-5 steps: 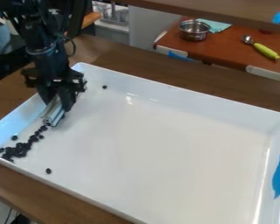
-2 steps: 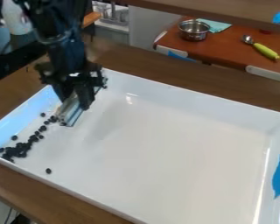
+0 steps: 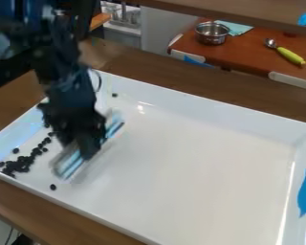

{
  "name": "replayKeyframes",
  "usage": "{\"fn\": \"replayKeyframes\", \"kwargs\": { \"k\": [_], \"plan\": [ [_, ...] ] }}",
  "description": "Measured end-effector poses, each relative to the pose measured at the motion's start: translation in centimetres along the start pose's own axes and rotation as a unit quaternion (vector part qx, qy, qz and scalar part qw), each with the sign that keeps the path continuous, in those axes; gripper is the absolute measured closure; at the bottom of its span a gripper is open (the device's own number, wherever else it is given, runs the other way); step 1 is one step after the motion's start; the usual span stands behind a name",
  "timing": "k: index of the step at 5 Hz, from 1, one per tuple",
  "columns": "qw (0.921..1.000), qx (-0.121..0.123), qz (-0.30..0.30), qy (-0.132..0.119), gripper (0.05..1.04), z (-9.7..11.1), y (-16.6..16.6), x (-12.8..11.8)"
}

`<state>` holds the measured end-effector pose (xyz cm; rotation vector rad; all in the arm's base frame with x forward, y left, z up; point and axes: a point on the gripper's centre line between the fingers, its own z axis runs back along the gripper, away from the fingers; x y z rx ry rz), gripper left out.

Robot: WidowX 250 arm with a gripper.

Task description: Sweep into pile

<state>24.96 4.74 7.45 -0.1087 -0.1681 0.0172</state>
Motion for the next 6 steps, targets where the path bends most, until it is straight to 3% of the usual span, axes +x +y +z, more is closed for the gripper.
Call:
{"fn": "replayKeyframes", "kwargs": {
  "k": [1,2,4,5,6],
  "plan": [
    [0.999,-0.01,-0.043,-0.001,0.708,-0.6,-0.6,-1.8],
    [0.9988,-0.016,-0.044,-0.013,0.708,-0.6,0.3,-2.2],
    [0.9993,0.0,-0.036,-0.014,0.708,-0.9,2.8,-2.5],
    [0.9986,0.041,-0.033,-0.001,0.708,-0.6,4.8,-2.2],
    [0.9945,0.102,-0.023,0.005,0.708,0.1,7.0,-1.6]
  ]
}}
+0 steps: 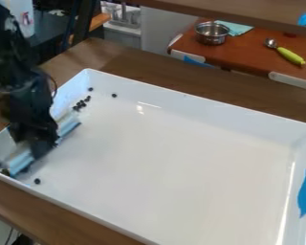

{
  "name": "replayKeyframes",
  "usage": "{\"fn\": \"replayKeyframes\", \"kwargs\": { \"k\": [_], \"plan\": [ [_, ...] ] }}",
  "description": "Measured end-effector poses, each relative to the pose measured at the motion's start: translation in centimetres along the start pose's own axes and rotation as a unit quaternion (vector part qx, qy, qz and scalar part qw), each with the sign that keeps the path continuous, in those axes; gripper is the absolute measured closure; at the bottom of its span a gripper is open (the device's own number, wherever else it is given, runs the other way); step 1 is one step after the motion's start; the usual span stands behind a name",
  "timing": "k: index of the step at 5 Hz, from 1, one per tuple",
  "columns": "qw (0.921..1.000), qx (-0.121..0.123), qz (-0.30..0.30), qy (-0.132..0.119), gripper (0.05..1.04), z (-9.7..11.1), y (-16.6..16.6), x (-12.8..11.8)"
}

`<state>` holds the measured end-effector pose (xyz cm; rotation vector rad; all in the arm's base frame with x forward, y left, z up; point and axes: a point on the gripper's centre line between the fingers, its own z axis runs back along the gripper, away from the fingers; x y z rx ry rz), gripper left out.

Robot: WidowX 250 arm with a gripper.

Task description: Sweep into pile

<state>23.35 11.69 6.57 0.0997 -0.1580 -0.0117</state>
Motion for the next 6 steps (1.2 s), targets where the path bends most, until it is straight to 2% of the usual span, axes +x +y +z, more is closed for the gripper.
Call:
{"fn": "replayKeyframes", "kwargs": {
  "k": [1,2,3,4,5,6],
  "plan": [
    [0.9991,0.032,0.023,-0.015,0.708,0.8,1.3,1.2],
    [0.9993,0.012,0.032,-0.012,0.708,1.7,0.1,1.6],
    [0.9981,-0.05,0.036,0.0,0.708,3.5,-2.6,3.0],
    [0.9937,-0.108,0.026,0.008,0.708,2.9,-7.0,4.1],
    [0.9911,-0.122,0.03,0.042,0.708,2.7,-11.8,5.1],
    [0.9904,-0.125,0.035,0.048,0.708,3.7,-16.4,7.1]
  ]
}}
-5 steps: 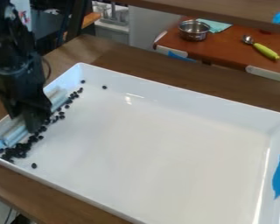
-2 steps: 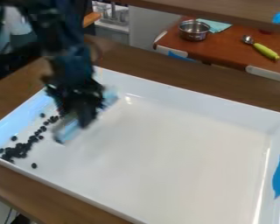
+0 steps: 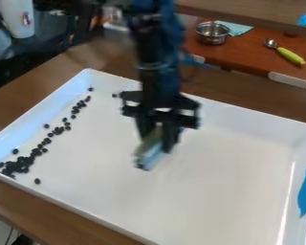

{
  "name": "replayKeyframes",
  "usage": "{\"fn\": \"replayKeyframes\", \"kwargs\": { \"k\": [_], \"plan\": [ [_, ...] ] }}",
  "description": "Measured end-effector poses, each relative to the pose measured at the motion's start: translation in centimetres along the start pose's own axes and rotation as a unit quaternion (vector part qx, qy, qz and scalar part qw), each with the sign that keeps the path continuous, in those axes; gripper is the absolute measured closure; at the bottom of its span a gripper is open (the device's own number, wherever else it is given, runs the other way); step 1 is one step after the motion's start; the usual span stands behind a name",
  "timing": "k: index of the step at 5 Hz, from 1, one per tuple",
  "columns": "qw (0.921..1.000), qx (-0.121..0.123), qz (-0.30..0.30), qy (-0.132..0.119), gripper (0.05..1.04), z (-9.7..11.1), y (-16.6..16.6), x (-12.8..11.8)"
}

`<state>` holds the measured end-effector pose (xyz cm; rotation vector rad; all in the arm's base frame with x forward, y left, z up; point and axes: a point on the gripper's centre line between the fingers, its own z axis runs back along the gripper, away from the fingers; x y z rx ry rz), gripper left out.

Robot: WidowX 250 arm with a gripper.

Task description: Sweep into pile

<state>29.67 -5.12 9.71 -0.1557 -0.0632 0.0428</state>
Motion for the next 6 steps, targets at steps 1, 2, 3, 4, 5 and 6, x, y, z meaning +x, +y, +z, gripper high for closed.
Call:
{"fn": "replayKeyframes", "kwargs": {
  "k": [1,2,3,4,5,6],
  "plan": [
    [0.9999,0.014,-0.006,0.003,0.708,-1.2,-4.6,0.0],
    [0.9993,0.033,-0.016,-0.002,0.708,-2.9,-7.0,-0.4],
    [0.9985,0.043,-0.025,-0.021,0.644,-4.6,-7.8,-0.1],
    [0.9976,0.057,-0.016,-0.036,0.328,-5.4,-7.4,-0.2],
    [0.9976,0.064,-0.021,-0.015,0.092,-3.5,-6.9,-1.2],
    [0.9979,0.058,-0.014,-0.026,0.08,2.0,-5.7,-0.7]
  ]
}}
